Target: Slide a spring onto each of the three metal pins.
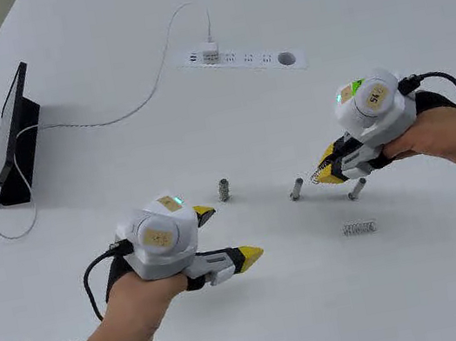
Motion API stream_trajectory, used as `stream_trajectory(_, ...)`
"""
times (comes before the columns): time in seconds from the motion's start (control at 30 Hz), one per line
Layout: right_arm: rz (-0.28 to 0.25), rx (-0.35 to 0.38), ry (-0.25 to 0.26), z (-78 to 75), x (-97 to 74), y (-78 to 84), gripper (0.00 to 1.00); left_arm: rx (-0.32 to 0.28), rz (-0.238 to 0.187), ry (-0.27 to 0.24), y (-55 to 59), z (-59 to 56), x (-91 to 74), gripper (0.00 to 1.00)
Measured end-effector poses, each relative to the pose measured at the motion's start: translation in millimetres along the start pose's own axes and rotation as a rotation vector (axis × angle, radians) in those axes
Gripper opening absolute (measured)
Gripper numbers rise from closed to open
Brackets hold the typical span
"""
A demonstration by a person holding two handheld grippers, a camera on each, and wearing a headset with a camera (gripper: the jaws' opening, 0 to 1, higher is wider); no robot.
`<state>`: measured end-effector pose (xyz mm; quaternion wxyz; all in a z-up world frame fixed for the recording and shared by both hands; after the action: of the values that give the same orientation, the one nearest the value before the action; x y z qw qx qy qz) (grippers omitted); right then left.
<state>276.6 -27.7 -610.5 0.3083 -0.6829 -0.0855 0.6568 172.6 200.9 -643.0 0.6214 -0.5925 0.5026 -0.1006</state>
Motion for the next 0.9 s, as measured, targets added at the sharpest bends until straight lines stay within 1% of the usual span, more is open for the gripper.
stream_trajectory(0.27,0.007,-0.020,-0.012,3.2,4.9,-9.7,0.13,-0.016,-0.003,-0.007,3.5,4.4,-3.1,0.63)
stream_trajectory(0.5,0.013,-0.033,-0.027,4.3,10.7,-15.6,0.13,-0.025,-0.009,-0.011,4.9,5.2,-6.0,0.63)
stream_trajectory(0.9,0.033,-0.052,-0.042,4.4,19.2,-17.8,0.13,-0.031,-0.017,-0.022,5.6,7.8,-10.0,0.63)
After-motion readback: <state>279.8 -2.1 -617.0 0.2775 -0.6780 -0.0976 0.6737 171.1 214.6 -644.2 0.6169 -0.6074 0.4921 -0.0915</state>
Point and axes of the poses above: the centre of the closed fingertips' face, and the gripper's own axes: x roughly forward along the fingers, z roughly to its left, y roughly out of its underside, the point moved 9 cm from there along -x, roughly backward along the fingers, and after that the axes turned 3 degrees about -z, right-handed, at the moved point
